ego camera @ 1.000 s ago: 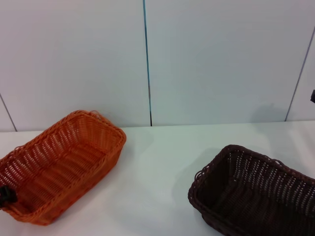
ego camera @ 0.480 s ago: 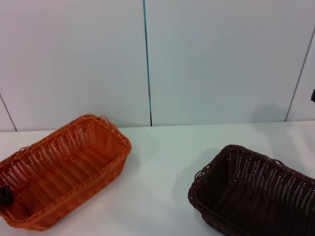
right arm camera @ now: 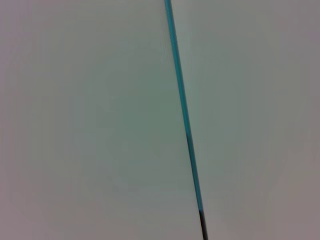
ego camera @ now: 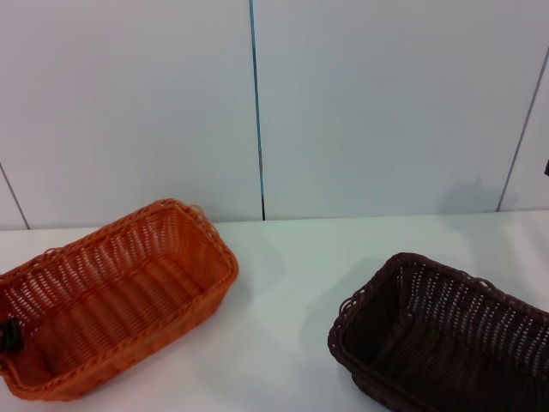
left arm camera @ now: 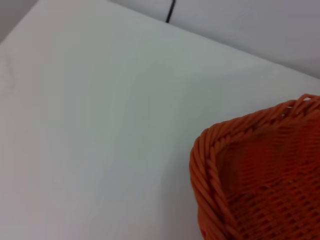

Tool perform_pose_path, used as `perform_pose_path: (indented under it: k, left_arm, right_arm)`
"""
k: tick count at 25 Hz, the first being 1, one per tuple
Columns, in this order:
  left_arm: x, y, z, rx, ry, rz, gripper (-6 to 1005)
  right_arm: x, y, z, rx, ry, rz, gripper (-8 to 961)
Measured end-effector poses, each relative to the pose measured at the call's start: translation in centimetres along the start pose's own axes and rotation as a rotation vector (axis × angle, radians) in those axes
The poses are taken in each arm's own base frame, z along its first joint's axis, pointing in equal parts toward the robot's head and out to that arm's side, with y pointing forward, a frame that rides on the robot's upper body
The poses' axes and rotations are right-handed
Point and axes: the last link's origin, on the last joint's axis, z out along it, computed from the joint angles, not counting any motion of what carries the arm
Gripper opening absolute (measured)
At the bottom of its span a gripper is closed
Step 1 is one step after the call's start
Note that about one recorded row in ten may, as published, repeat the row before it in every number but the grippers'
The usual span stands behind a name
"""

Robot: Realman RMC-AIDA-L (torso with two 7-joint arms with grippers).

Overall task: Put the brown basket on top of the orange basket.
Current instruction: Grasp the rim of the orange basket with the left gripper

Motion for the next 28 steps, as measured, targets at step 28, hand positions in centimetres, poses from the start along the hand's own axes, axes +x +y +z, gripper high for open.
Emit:
perform_pose_path:
  k: [28]
  left_arm:
    - [1.4, -1.5, -1.7, -0.001, 0.023, -0.063, 131]
  right_arm:
    - [-0.3, -0.6, 0.2, 0.013, -0.009, 0.003, 660]
